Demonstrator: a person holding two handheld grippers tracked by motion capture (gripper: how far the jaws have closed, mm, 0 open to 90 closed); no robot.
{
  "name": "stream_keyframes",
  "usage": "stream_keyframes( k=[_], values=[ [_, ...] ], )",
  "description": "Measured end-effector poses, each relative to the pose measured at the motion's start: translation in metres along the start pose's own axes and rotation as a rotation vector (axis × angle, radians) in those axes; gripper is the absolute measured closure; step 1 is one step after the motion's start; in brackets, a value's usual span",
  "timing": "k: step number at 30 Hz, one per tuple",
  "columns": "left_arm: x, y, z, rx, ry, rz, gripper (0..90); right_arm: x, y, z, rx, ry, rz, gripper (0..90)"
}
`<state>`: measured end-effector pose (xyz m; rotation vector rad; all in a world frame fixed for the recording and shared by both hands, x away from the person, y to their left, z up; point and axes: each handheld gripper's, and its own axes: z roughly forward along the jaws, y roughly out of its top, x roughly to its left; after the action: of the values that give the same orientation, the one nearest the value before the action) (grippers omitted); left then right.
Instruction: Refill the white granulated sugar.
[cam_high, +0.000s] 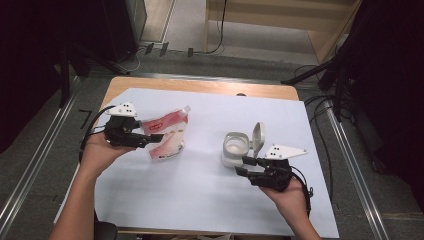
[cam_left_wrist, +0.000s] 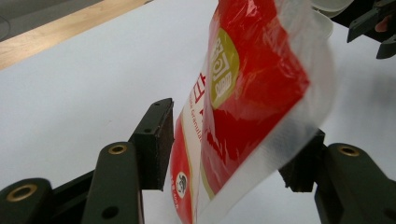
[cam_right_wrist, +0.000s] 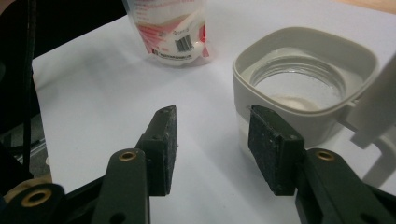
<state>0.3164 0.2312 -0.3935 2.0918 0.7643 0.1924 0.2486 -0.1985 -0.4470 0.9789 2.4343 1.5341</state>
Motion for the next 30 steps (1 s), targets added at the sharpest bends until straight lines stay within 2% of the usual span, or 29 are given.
stream_keyframes(
  k=[10, 17, 25, 30],
  values=[
    [0.001, -0.008, -0.018, -0.013, 0.025, -0.014, 45.0, -0.008, 0.001, -0.016, -0.018, -0.028, 0.014, 52.9],
    [0.003, -0.017, -0.031, -0.019, 0.043, -0.028, 45.0, -0.015, -0.001, -0.024, -0.006, -0.045, 0.03, 52.9],
    [0.013, -0.032, -0.042, -0.019, 0.056, -0.065, 44.1, -0.019, -0.003, -0.027, -0.002, -0.055, 0.028, 53.0],
    [0.021, -0.041, -0.046, -0.012, 0.089, -0.088, 43.8, -0.021, -0.003, -0.028, -0.008, -0.059, 0.03, 53.0]
  ],
)
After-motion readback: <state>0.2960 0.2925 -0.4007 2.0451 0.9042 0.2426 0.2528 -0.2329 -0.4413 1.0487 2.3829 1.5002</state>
